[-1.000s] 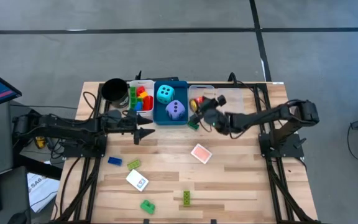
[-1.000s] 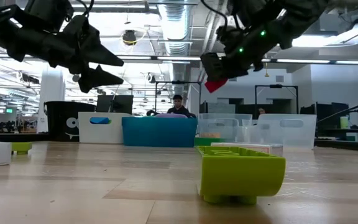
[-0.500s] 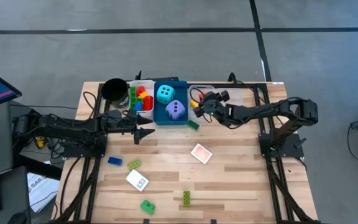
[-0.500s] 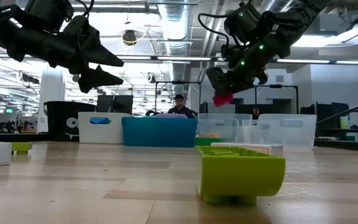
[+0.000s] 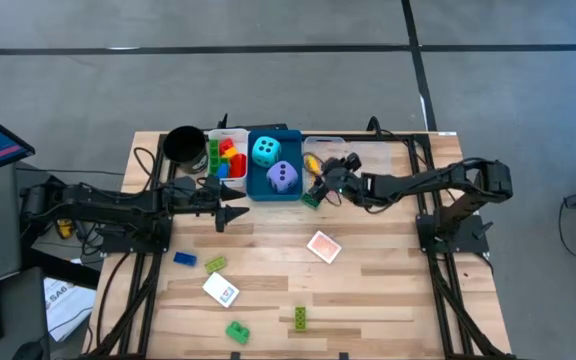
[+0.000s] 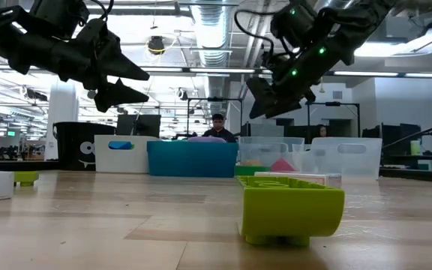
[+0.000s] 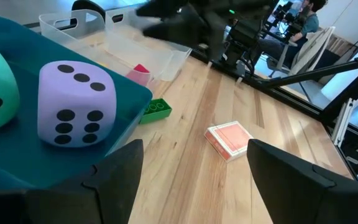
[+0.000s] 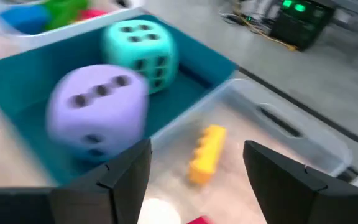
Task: Pick & Place Toys
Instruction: Put the small dark green game piece into the left transparent bin
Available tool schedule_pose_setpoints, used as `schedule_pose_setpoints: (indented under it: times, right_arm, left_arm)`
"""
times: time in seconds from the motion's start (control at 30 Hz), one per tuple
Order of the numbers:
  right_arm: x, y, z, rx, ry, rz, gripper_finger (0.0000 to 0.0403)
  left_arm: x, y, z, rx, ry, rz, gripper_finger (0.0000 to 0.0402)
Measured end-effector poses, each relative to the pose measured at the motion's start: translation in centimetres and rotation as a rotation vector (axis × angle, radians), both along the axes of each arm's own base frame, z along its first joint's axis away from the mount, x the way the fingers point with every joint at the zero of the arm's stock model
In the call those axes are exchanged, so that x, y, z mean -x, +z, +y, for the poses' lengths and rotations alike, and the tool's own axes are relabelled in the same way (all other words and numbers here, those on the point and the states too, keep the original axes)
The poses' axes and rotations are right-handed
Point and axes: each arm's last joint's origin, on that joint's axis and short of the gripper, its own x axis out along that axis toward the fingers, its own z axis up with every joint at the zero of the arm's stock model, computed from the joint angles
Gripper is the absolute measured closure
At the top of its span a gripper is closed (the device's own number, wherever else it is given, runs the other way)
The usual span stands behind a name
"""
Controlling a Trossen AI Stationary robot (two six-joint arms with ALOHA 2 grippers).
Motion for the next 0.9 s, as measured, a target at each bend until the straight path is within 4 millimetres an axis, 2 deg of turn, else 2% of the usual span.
schedule_pose_setpoints:
  times: [0.23,0.37,0.47,0.7,0.9]
  right_arm:
    - [-0.5,0.0,5.3,0.029,0.104,-0.003,0.0153]
    - [0.2,-0.5,8.6,0.026,0.083,-0.015,0.0153]
    - [1.1,-1.5,10.3,-0.038,0.077,-0.063,0.0153]
    - [3.6,-4.2,12.4,-0.082,0.068,-0.147,0.0153]
    - [4.9,-6.3,12.5,-0.053,0.1,-0.198,0.0153]
  left_arm:
    - [0.0,0.0,0.0,-0.002,0.0,-0.001,0.0121]
    - [0.0,0.0,0.0,-0.002,0.0,-0.001,0.0121]
    - [0.0,0.0,0.0,-0.003,0.0,-0.001,0.0121]
    - [-0.1,0.4,0.0,-0.018,0.006,-0.033,0.0121]
    - [-0.2,1.1,0.1,-0.036,0.005,-0.103,0.0121]
